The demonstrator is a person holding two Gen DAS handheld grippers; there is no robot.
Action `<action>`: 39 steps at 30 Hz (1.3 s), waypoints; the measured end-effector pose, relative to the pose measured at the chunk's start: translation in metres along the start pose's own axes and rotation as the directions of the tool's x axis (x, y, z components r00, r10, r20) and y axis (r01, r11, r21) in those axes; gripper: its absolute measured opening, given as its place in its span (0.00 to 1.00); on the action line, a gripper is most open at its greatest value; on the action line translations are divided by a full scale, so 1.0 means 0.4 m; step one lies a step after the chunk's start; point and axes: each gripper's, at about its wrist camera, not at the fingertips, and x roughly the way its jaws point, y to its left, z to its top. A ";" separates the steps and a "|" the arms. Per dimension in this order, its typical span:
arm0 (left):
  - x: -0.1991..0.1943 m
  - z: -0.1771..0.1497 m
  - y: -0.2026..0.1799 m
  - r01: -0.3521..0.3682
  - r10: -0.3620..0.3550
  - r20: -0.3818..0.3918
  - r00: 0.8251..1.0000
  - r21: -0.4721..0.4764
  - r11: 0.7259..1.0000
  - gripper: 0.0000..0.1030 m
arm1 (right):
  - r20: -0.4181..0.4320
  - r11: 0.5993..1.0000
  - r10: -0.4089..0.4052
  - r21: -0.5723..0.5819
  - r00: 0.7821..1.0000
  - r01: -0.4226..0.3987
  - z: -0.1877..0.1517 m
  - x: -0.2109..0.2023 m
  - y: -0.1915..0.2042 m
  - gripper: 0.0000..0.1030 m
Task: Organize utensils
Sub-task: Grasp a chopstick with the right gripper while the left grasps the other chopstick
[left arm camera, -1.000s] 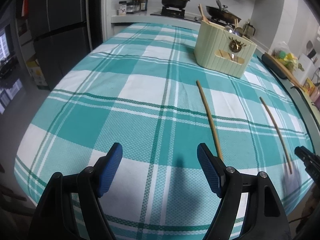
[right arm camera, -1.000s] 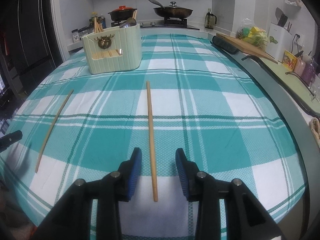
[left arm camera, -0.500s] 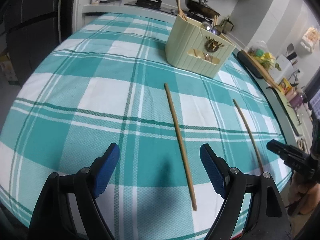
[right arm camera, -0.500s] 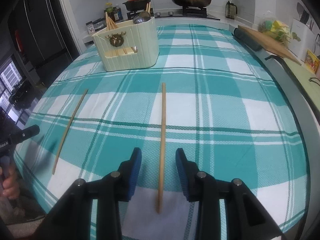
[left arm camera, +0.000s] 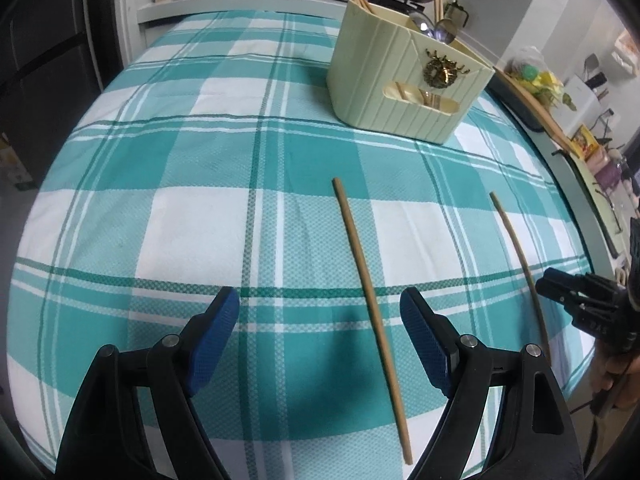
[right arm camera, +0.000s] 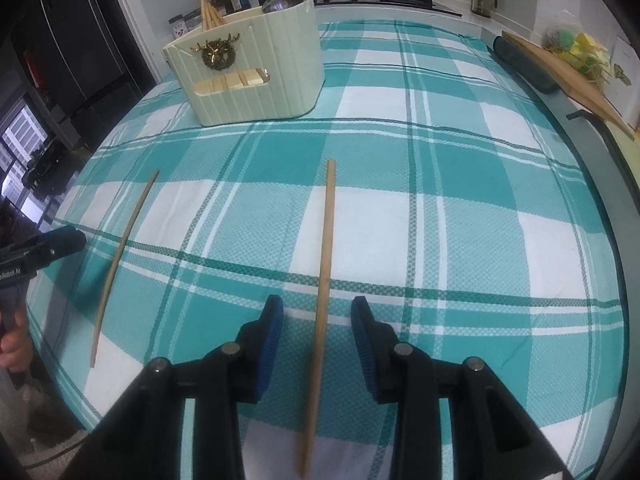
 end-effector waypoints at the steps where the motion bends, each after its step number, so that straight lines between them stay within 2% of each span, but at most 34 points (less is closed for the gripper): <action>1: 0.008 0.007 0.001 0.002 -0.002 -0.008 1.000 -0.001 1.000 0.81 | -0.010 1.000 -0.004 -0.014 1.000 0.003 0.005 0.007 0.003 0.35; 6: 0.063 0.036 -0.033 -0.008 0.010 -0.044 0.999 0.038 0.999 0.81 | -0.034 0.998 -0.030 -0.053 0.999 0.028 0.033 0.047 0.007 0.35; 12: 0.135 0.069 -0.075 -0.073 0.081 -0.074 0.994 0.106 0.992 0.79 | -0.039 0.999 -0.024 -0.035 0.999 0.023 0.069 0.085 -0.003 0.35; 16: 0.160 0.093 -0.094 -0.121 0.133 -0.070 0.989 0.160 0.980 0.69 | -0.052 0.996 -0.042 -0.075 0.998 0.038 0.109 0.110 0.006 0.35; 18: 0.165 0.104 -0.096 -0.120 0.134 -0.074 0.988 0.167 0.979 0.66 | -0.054 0.995 -0.054 -0.090 0.997 0.049 0.134 0.124 0.009 0.35; 20: 0.168 0.111 -0.095 -0.120 0.134 -0.076 0.988 0.168 0.979 0.59 | -0.053 0.996 -0.049 -0.079 0.997 0.045 0.160 0.136 0.008 0.34; 21: 0.167 0.113 -0.095 -0.124 0.138 -0.076 0.988 0.167 0.978 0.52 | -0.054 0.997 -0.048 -0.070 0.997 0.044 0.172 0.144 0.006 0.34; 22: 0.165 0.113 -0.094 -0.126 0.140 -0.076 0.987 0.165 0.978 0.43 | -0.051 0.996 -0.052 -0.068 0.997 0.049 0.182 0.150 0.007 0.31; 24: 0.165 0.111 -0.098 -0.120 0.134 -0.078 0.988 0.165 0.979 0.37 | -0.043 0.995 -0.073 -0.072 0.996 0.069 0.196 0.157 0.010 0.20; 26: 0.167 0.107 -0.104 -0.130 0.144 -0.073 0.987 0.174 0.976 0.37 | -0.038 0.995 -0.077 -0.066 0.996 0.074 0.202 0.161 0.007 0.16; 32: 0.166 0.098 -0.120 -0.158 0.170 -0.047 0.984 0.195 0.968 0.36 | -0.029 0.995 -0.081 -0.068 0.996 0.078 0.206 0.166 0.005 0.16; 39: 0.165 0.093 -0.117 -0.156 0.167 -0.037 0.985 0.192 0.969 0.36 | -0.019 0.993 -0.093 -0.075 0.995 0.092 0.201 0.166 0.012 0.16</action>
